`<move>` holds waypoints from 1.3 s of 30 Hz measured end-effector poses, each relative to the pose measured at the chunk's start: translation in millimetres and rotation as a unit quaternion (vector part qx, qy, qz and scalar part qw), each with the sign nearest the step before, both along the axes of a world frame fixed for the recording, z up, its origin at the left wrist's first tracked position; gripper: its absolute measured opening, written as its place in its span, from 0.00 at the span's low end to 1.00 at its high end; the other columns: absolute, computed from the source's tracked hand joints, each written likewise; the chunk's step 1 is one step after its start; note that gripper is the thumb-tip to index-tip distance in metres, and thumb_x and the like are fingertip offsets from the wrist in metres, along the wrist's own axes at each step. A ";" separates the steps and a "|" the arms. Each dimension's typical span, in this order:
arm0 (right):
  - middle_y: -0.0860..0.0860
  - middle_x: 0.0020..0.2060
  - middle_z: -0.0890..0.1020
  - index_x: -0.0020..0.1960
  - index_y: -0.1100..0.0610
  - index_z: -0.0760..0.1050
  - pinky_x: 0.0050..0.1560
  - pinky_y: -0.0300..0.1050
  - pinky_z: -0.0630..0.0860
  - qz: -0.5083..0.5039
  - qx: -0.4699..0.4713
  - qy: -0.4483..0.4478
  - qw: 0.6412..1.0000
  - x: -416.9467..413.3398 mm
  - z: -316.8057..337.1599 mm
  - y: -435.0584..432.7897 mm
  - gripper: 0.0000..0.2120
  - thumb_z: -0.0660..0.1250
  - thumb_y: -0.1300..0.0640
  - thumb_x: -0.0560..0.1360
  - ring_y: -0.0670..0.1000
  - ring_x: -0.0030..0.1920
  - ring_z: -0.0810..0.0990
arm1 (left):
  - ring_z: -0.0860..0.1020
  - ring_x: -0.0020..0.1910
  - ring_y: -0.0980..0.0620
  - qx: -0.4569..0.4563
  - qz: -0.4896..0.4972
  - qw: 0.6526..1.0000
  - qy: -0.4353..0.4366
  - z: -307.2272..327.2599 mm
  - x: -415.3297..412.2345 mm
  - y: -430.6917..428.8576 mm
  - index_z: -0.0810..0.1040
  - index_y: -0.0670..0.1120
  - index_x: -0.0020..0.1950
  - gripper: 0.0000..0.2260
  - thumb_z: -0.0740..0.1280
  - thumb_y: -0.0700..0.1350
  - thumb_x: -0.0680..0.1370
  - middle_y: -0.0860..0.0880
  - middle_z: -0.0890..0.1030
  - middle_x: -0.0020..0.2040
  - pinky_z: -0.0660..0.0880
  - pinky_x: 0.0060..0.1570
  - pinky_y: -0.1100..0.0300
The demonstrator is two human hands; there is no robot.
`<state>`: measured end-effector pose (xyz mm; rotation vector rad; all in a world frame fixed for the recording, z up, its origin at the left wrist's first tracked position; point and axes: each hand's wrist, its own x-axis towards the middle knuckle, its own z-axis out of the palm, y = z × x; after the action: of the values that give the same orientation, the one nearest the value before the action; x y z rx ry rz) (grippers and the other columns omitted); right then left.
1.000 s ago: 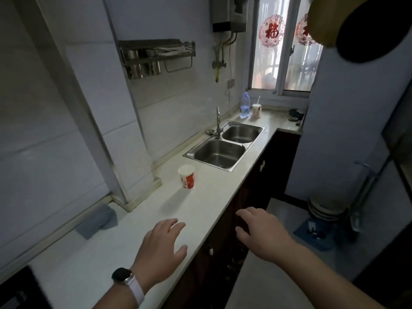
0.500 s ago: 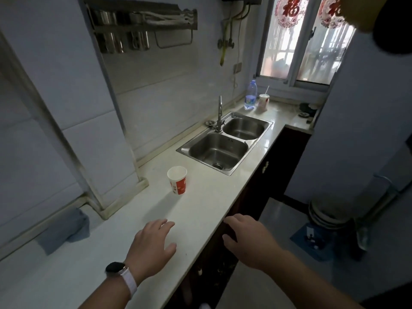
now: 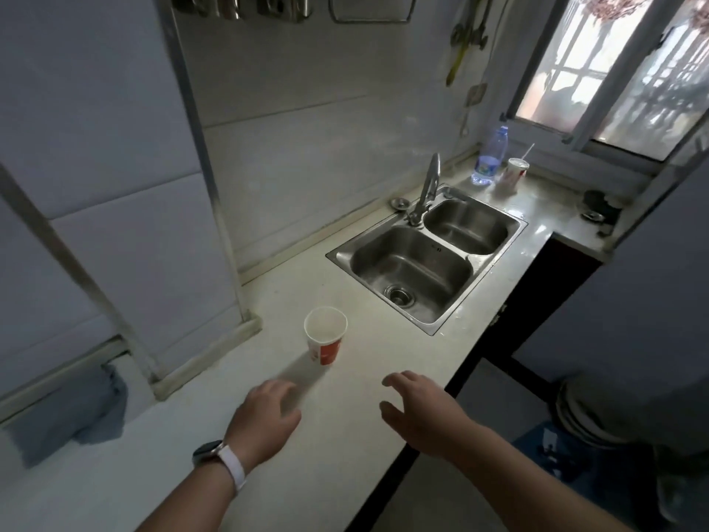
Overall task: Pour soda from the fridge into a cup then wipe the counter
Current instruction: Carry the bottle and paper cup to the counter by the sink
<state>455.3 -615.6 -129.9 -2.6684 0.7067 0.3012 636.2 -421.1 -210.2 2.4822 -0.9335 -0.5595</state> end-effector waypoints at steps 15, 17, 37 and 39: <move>0.49 0.60 0.78 0.67 0.51 0.71 0.51 0.42 0.76 -0.090 0.255 0.022 0.963 110.8 -73.6 -81.2 0.20 0.64 0.47 0.77 0.50 0.52 0.80 | 0.72 0.62 0.52 -0.078 0.189 0.959 0.194 -28.8 28.5 -81.1 0.60 0.49 0.75 0.35 0.73 0.49 0.73 0.50 0.72 0.66 0.68 0.57 0.62; 0.49 0.57 0.79 0.65 0.51 0.72 0.41 0.40 0.74 -0.139 0.324 0.020 0.935 128.7 -85.5 -90.3 0.17 0.64 0.50 0.77 0.48 0.45 0.79 | 0.72 0.60 0.53 -0.105 0.238 0.943 0.207 -35.6 33.1 -91.9 0.61 0.50 0.74 0.37 0.76 0.49 0.71 0.52 0.72 0.63 0.68 0.56 0.62; 0.56 0.50 0.83 0.50 0.53 0.79 0.58 0.54 0.79 -0.256 0.539 0.036 0.802 197.0 -145.3 -111.4 0.10 0.59 0.54 0.77 0.56 0.54 0.81 | 0.79 0.57 0.57 -0.163 0.305 0.919 0.190 -68.2 45.0 -146.5 0.73 0.51 0.65 0.36 0.78 0.58 0.60 0.54 0.81 0.58 0.76 0.58 0.56; 0.55 0.50 0.83 0.50 0.52 0.78 0.59 0.54 0.78 -0.262 0.543 0.035 0.797 197.0 -143.7 -109.6 0.09 0.59 0.55 0.78 0.55 0.54 0.81 | 0.79 0.56 0.56 -0.158 0.306 0.921 0.182 -68.8 46.1 -147.2 0.73 0.51 0.65 0.36 0.78 0.58 0.60 0.54 0.81 0.58 0.76 0.55 0.61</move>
<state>652.3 -725.2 -273.6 -1.3155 0.8890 0.4645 682.3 -568.3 -279.0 2.1066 -0.0723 -0.5658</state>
